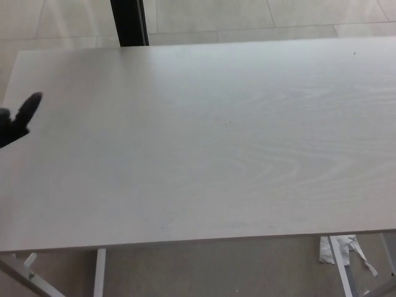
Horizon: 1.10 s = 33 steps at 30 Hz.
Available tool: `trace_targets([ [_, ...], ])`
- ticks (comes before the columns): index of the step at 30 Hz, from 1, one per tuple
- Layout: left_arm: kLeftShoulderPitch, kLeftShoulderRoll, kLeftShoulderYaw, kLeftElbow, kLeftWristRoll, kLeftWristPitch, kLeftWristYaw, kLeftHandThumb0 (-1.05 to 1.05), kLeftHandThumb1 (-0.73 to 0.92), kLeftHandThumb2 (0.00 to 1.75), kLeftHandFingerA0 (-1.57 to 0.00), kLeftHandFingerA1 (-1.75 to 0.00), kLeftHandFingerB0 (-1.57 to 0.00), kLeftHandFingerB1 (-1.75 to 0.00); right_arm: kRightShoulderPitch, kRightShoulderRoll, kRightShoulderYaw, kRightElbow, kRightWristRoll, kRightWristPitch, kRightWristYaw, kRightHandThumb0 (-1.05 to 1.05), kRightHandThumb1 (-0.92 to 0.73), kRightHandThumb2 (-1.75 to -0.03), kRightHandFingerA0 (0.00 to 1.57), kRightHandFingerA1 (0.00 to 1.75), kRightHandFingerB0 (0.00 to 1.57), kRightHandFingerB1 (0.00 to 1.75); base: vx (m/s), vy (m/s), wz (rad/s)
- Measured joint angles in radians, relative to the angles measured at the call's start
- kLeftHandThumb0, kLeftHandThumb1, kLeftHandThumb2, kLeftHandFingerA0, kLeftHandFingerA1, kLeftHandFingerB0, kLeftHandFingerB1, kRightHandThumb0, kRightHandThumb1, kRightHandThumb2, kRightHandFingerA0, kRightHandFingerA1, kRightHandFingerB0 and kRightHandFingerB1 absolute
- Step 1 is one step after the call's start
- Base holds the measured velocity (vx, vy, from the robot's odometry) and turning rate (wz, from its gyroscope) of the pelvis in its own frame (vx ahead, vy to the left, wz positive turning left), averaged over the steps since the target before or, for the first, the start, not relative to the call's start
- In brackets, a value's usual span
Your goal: Pick up a bottle and hand it
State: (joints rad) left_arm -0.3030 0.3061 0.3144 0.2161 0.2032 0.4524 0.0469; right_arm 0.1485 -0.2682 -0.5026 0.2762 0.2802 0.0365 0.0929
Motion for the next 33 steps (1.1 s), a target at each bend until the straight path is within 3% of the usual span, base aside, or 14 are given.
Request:
trace_targets([
  [2, 0.051, 0.022, 0.057, 0.0, -0.012, 0.0, -0.007, -0.84, 0.69, 0.6, -0.48, -0.89, -0.12, -0.73, 0.001, -0.001, -0.001, 0.003, 0.0, 0.0, 0.0, -0.57, -0.63, -0.63, 0.42, 0.75, 0.36, 0.55, 0.0, 0.0, 0.0],
  [7, 0.226, 0.085, 0.253, 0.052, -0.062, -0.004, -0.031, -0.83, 0.51, 0.93, -0.39, -0.81, -0.08, -0.66, 0.003, -0.003, -0.011, 0.021, 0.0, -0.002, 0.0, -0.56, -0.64, -0.64, 0.43, 0.75, 0.33, 0.54, 0.0, 0.0, 0.0],
  [8, 0.253, 0.093, 0.285, 0.071, -0.071, -0.007, -0.035, -0.81, 0.66, 0.6, -0.32, -0.92, -0.02, -0.77, 0.004, -0.004, -0.013, 0.025, 0.0, -0.002, 0.001, -0.56, -0.65, -0.64, 0.42, 0.76, 0.33, 0.54, 0.0, 0.0, 0.0],
  [10, 0.318, 0.109, 0.359, 0.135, -0.095, -0.018, -0.047, -0.81, 0.49, 0.9, -0.4, -0.83, -0.08, -0.68, 0.006, -0.009, -0.022, 0.037, 0.0, -0.004, 0.002, -0.58, -0.64, -0.64, 0.42, 0.76, 0.33, 0.56, 0.0, 0.0, 0.0],
  [11, 0.337, 0.114, 0.378, 0.157, -0.102, -0.021, -0.051, -0.79, 0.58, 0.58, -0.47, -1.02, -0.06, -0.87, 0.007, -0.01, -0.024, 0.042, 0.0, -0.005, 0.002, -0.59, -0.64, -0.63, 0.43, 0.75, 0.32, 0.55, 0.0, 0.0, 0.0],
  [14, 0.441, 0.126, 0.453, 0.273, -0.137, -0.047, -0.083, -0.9, 0.49, 0.88, -0.43, -0.81, -0.16, -0.67, 0.014, -0.019, -0.042, 0.071, 0.0, -0.011, 0.004, -0.59, -0.48, -0.94, 0.45, 0.73, 0.32, 0.62, 0.0, 0.0, 0.0],
  [15, 0.469, 0.127, 0.464, 0.309, -0.147, -0.056, -0.096, -0.84, 0.6, 0.58, -0.39, -0.88, -0.14, -0.74, 0.015, -0.02, -0.049, 0.079, 0.0, -0.013, 0.005, -0.59, -0.64, -0.62, 0.43, 0.75, 0.34, 0.57, 0.0, 0.0, 0.0],
  [18, 0.529, 0.127, 0.466, 0.382, -0.165, -0.081, -0.138, -0.87, 0.56, 0.58, -0.47, -0.85, -0.26, -0.71, 0.015, -0.023, -0.06, 0.095, 0.0, -0.018, 0.007, -0.59, -0.48, -0.95, 0.41, 0.73, 0.31, 0.62, 0.0, 0.0, 0.0],
  [19, 0.545, 0.127, 0.466, 0.402, -0.174, -0.094, -0.155, -0.88, 0.54, 0.58, -0.51, -0.84, -0.34, -0.69, 0.015, -0.023, -0.062, 0.102, 0.0, -0.021, 0.008, -0.6, -0.64, -0.63, 0.41, 0.77, 0.33, 0.6, 0.0, 0.0, 0.0],
  [23, 0.585, 0.127, 0.463, 0.442, -0.206, -0.143, -0.215, -0.83, 0.56, 0.58, -0.67, -0.76, -0.45, -0.64, 0.016, -0.024, -0.071, 0.118, 0.0, -0.031, 0.01, -0.61, -0.47, -0.94, 0.42, 0.73, 0.31, 0.62, 0.0, 0.0, 0.0],
  [24, 0.593, 0.127, 0.462, 0.442, -0.216, -0.156, -0.229, -0.81, 0.6, 0.59, -0.58, -0.79, -0.43, -0.63, 0.016, -0.025, -0.075, 0.121, 0.001, -0.035, 0.011, -0.59, -0.63, -0.62, 0.42, 0.76, 0.33, 0.59, 0.0, 0.0, 0.0],
  [26, 0.602, 0.127, 0.461, 0.442, -0.23, -0.18, -0.25, -0.83, 0.59, 0.59, -0.64, -0.78, -0.52, -0.61, 0.016, -0.027, -0.083, 0.133, 0.001, -0.041, 0.014, -0.59, -0.47, -0.94, 0.44, 0.73, 0.32, 0.62, 0.0, 0.0, 0.0],
  [30, 0.594, 0.128, 0.461, 0.447, -0.263, -0.23, -0.283, -0.86, 0.41, 0.91, -0.67, -0.75, -0.55, -0.64, 0.015, -0.036, -0.094, 0.156, 0.001, -0.055, 0.022, -0.59, -0.64, -0.63, 0.41, 0.76, 0.33, 0.6, 0.0, 0.0, 0.0],
  [33, 0.567, 0.137, 0.46, 0.45, -0.294, -0.261, -0.311, -0.87, 0.56, 0.58, -0.71, -0.72, -0.54, -0.61, 0.014, -0.051, -0.099, 0.173, 0.001, -0.07, 0.027, -0.6, -0.48, -0.95, 0.41, 0.72, 0.3, 0.62, 0.0, 0.0, 0.0],
])
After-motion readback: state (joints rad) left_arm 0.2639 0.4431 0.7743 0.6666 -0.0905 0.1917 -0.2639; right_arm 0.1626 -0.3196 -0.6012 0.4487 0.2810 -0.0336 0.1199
